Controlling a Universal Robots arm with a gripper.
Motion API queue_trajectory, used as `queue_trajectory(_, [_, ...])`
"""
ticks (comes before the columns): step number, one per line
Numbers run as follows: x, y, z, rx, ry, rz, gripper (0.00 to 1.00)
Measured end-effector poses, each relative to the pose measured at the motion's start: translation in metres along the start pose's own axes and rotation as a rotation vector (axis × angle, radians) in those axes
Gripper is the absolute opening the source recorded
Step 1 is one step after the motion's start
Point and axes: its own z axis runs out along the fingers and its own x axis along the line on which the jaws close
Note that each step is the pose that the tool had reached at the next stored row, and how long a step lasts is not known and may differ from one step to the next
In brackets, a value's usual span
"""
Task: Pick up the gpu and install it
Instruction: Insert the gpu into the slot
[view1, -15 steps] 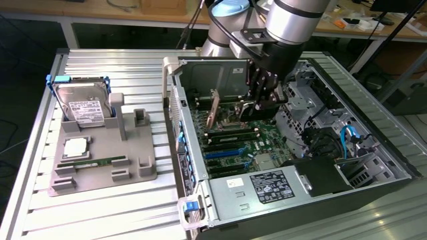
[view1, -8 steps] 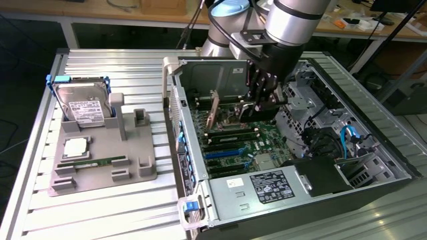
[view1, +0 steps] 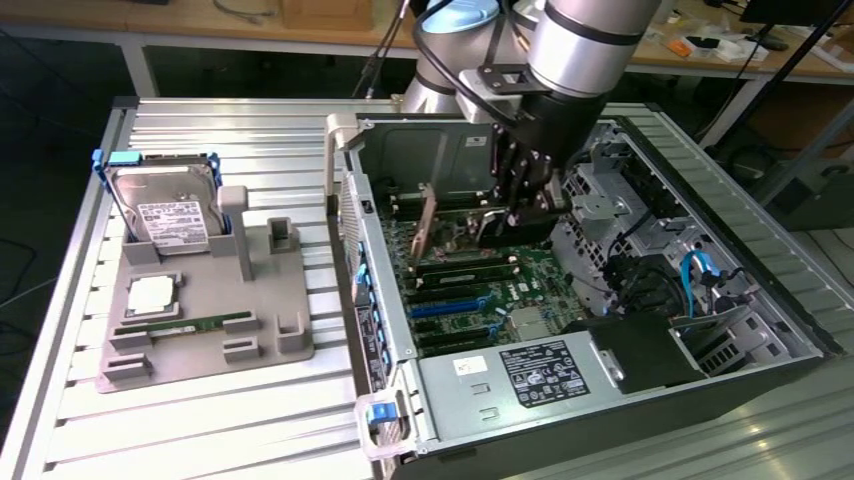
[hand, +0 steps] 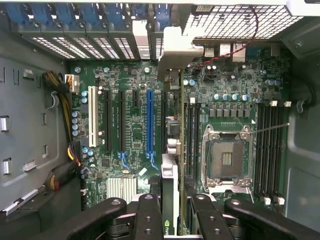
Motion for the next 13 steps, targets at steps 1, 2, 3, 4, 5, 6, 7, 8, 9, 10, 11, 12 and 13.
queue_trajectory(1, [0.0002,0.0004,0.0004,0.0,0.0,0.0,0.28])
queue_trajectory(2, [0.0004,0.0008,0.0008,0.0,0.0001,0.0,0.28])
queue_trajectory(3, [0.0007,0.0015,0.0012,0.0,0.0,0.0,0.28])
queue_trajectory(4, [0.0008,0.0021,0.0017,0.0,0.0,0.0,0.28])
queue_trajectory(5, [0.001,0.0027,0.0021,0.0,0.0,0.0,0.28])
queue_trajectory(6, [0.0011,0.0034,0.0025,0.0,0.0,0.0,0.28])
queue_trajectory(7, [0.0014,0.004,0.0029,0.0,-0.0001,0.0,0.28])
queue_trajectory(8, [0.0019,0.0043,0.0034,0.0001,-0.0001,0.0,0.28])
queue_trajectory(9, [0.0025,0.0046,0.004,0.0001,-0.0002,0.0,0.28])
queue_trajectory(10, [0.003,0.0049,0.0047,0.0001,-0.0003,0.0,0.28])
queue_trajectory(11, [0.0036,0.0051,0.0056,0.0001,-0.0001,0.0,0.28])
queue_trajectory(12, [0.004,0.0053,0.0065,0.0,0.0,0.0,0.28])
queue_trajectory(13, [0.0046,0.0055,0.0079,0.0001,-0.0001,0.0,0.28])
